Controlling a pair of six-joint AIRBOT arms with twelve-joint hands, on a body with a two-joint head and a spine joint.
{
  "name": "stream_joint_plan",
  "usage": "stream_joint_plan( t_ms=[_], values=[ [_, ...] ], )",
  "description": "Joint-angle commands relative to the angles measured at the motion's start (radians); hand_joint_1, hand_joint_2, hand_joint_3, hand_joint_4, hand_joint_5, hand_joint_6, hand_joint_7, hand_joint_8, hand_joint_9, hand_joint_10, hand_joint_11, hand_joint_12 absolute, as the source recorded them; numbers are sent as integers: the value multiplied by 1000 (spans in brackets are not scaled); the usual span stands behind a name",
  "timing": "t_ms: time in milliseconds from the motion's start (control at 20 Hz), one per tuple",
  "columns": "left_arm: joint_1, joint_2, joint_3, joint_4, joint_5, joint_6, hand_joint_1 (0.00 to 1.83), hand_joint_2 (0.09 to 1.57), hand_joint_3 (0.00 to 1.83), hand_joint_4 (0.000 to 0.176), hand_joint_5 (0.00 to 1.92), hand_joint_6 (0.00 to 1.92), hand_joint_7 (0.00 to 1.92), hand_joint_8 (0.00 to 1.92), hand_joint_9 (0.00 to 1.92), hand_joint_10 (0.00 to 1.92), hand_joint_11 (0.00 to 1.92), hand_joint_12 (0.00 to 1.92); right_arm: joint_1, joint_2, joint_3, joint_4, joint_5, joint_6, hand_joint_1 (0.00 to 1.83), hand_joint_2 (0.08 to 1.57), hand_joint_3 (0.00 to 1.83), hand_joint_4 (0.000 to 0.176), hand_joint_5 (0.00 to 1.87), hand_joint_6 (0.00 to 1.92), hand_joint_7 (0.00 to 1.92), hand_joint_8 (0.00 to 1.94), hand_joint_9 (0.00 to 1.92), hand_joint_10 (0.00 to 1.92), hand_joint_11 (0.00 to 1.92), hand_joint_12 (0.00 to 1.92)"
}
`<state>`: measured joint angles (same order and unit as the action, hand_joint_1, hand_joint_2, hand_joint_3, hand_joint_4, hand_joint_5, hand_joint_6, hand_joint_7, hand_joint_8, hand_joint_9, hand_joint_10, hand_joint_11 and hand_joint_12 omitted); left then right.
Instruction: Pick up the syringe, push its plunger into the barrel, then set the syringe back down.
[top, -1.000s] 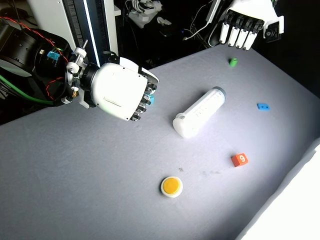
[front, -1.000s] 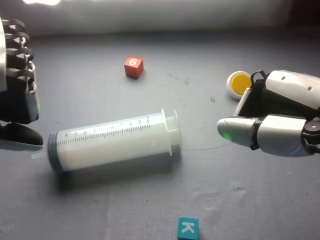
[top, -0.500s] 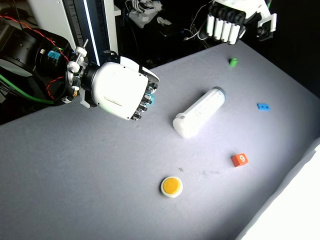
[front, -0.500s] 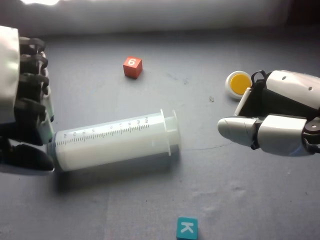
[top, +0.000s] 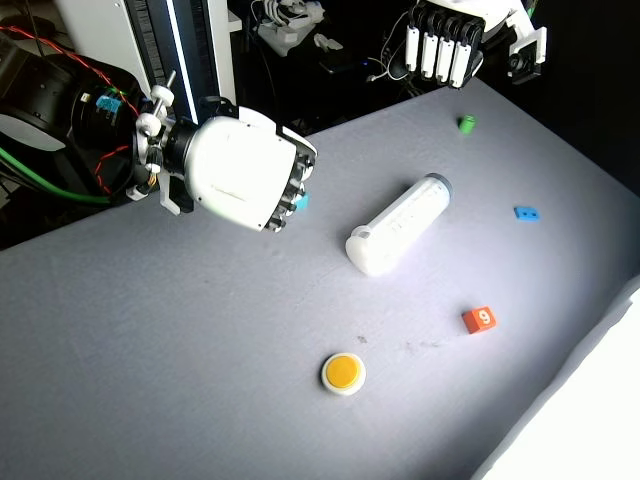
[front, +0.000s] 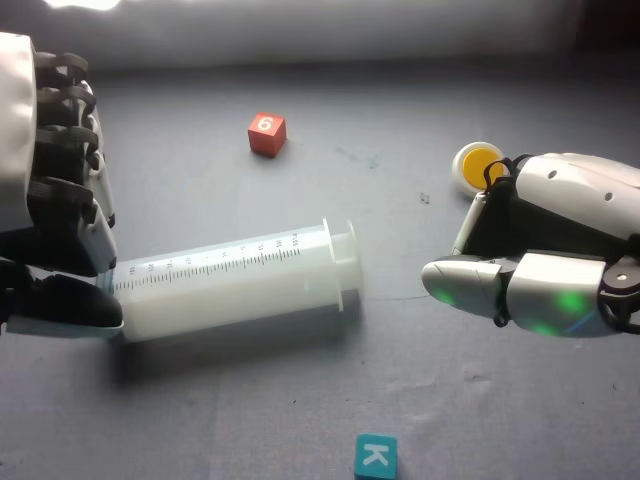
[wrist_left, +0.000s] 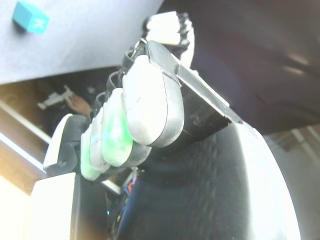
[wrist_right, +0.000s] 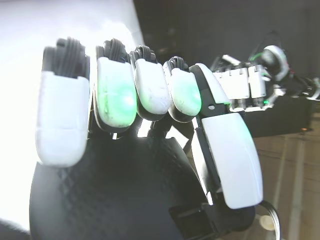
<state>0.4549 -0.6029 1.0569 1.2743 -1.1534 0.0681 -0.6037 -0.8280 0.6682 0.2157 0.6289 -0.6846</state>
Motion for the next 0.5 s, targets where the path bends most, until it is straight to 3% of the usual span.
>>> stream_joint_plan(
  t_ms=[0, 250, 450],
  values=[
    [-11, -5, -7, -90, -54, 7, 1229, 1398, 4, 156, 1601, 1921, 1657, 1921, 1703, 1921, 1671, 1921, 6, 11, -3, -11, 84, 15, 972, 1444, 0, 176, 1346, 1921, 1509, 1941, 1625, 1921, 1834, 1921],
    [-10, -10, -4, -74, -64, 11, 1202, 1418, 13, 160, 1588, 1921, 1670, 1921, 1726, 1921, 1698, 1921, 3, 19, -1, -31, 44, 69, 973, 1436, 0, 176, 1350, 1921, 1509, 1941, 1627, 1921, 1839, 1921],
    [-10, -10, 0, -78, -73, 11, 1210, 1396, 4, 134, 1622, 1921, 1685, 1921, 1727, 1921, 1695, 1921, -21, 29, -1, -134, 44, 16, 929, 1461, 6, 176, 1364, 1921, 1511, 1941, 1626, 1921, 1848, 1921]
  ],
)
